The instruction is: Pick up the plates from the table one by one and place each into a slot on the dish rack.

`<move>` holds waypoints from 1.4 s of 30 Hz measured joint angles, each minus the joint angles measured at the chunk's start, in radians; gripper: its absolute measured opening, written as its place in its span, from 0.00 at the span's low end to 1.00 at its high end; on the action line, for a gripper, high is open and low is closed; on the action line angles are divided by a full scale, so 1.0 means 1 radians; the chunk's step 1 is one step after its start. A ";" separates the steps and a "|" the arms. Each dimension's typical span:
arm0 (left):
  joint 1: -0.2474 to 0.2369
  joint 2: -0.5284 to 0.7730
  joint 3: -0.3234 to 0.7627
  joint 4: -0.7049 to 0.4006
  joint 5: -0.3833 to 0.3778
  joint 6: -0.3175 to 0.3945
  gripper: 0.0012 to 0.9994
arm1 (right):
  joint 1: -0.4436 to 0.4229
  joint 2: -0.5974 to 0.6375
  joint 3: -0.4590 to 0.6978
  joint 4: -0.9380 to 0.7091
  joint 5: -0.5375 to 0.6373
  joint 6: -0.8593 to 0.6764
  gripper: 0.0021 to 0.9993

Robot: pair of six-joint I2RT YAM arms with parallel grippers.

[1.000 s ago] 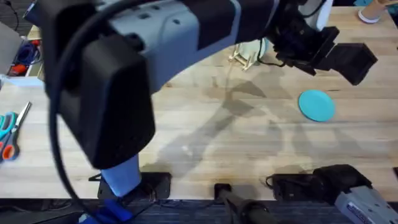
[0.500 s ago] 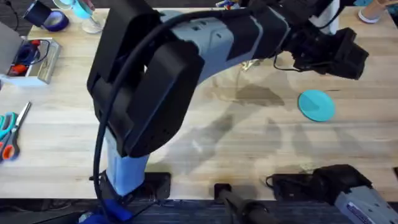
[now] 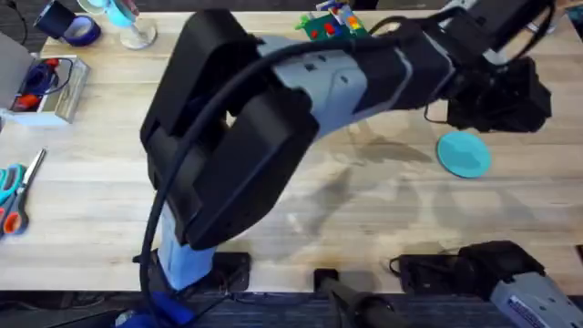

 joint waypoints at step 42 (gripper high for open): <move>0.012 0.070 -0.271 0.327 -0.149 -0.052 0.04 | 0.000 0.101 0.000 -0.020 0.131 -0.075 1.00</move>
